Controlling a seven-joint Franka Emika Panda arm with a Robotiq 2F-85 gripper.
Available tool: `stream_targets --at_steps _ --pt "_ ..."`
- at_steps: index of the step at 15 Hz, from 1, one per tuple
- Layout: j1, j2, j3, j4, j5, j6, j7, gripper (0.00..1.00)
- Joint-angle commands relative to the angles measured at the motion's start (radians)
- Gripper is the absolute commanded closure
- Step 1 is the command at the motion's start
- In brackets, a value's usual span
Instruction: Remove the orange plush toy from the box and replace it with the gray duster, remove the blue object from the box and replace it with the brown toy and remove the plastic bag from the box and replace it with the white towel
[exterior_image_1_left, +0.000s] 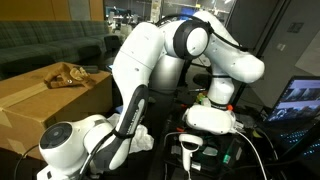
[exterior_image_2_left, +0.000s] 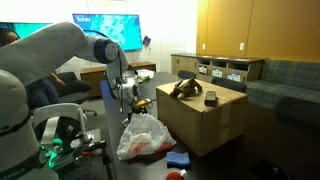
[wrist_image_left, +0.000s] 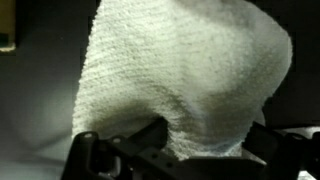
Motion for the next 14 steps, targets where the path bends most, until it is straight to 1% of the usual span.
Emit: stream_targets --at_steps 1,2,4,5,7,11,14 --pt "0.017 -0.002 -0.033 -0.006 -0.05 0.043 0.08 0.58" --pt "0.018 -0.008 -0.034 -0.011 -0.058 0.047 0.092 0.66" --pt "0.021 -0.02 -0.034 -0.022 -0.076 0.051 0.109 0.79" --pt "0.028 -0.035 -0.039 -0.036 -0.09 0.053 0.127 0.88" --pt "0.039 -0.072 -0.041 -0.07 -0.119 0.049 0.154 1.0" --pt "0.075 -0.175 -0.046 -0.154 -0.223 0.03 0.225 1.0" --pt "0.089 -0.259 -0.023 -0.203 -0.291 -0.013 0.247 1.0"
